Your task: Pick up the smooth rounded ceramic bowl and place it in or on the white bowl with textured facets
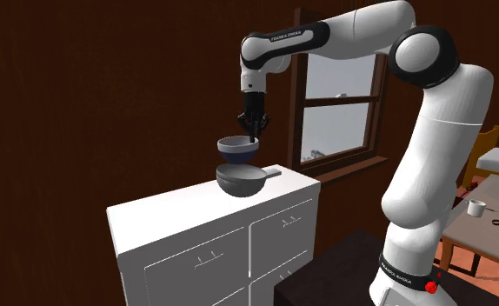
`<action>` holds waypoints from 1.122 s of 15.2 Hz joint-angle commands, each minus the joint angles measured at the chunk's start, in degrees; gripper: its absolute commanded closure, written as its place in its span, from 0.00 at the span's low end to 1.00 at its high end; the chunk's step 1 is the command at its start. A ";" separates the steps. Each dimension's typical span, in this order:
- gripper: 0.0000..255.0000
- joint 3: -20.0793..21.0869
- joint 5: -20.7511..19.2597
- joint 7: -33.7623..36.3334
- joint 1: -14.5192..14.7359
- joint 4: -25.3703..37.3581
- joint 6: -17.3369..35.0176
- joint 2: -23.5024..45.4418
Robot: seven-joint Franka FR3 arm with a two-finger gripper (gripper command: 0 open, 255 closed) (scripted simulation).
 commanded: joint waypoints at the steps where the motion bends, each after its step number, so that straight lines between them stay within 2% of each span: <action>1: 1.00 0.03 0.06 -0.14 0.03 -1.82 1.71 -0.16; 5: 1.00 0.09 0.12 -0.40 0.07 -5.06 4.89 -0.22; 13: 1.00 0.09 0.12 -0.40 0.07 -5.06 4.89 -0.22; 14: 0.00 0.09 0.12 -0.40 0.07 -5.06 4.89 -0.22; 17: 0.00 0.09 0.12 -0.39 0.07 -5.05 4.88 -0.22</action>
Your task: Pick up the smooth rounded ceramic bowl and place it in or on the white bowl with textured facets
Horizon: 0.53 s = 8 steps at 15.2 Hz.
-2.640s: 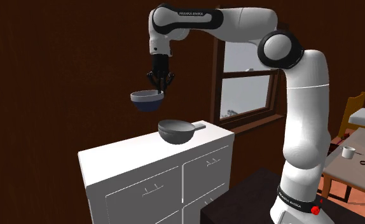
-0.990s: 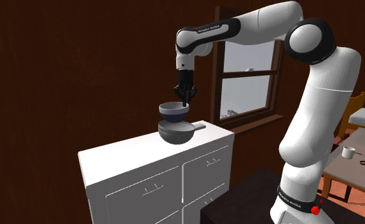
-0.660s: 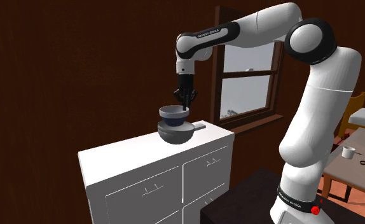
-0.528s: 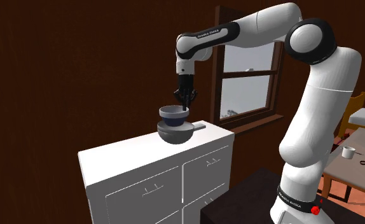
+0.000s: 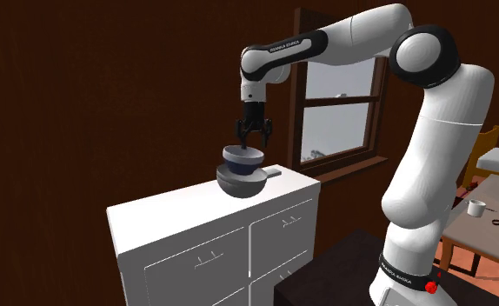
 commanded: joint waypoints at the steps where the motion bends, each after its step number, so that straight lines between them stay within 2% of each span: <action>1: 0.00 0.00 0.00 0.00 0.00 0.00 0.00 0.00; 2: 0.00 0.00 0.00 0.00 0.00 0.00 0.00 0.00; 6: 0.00 -0.27 -0.43 0.35 -0.26 8.79 -7.42 1.41; 8: 0.00 -0.27 -0.43 0.35 -0.26 8.77 -7.42 1.40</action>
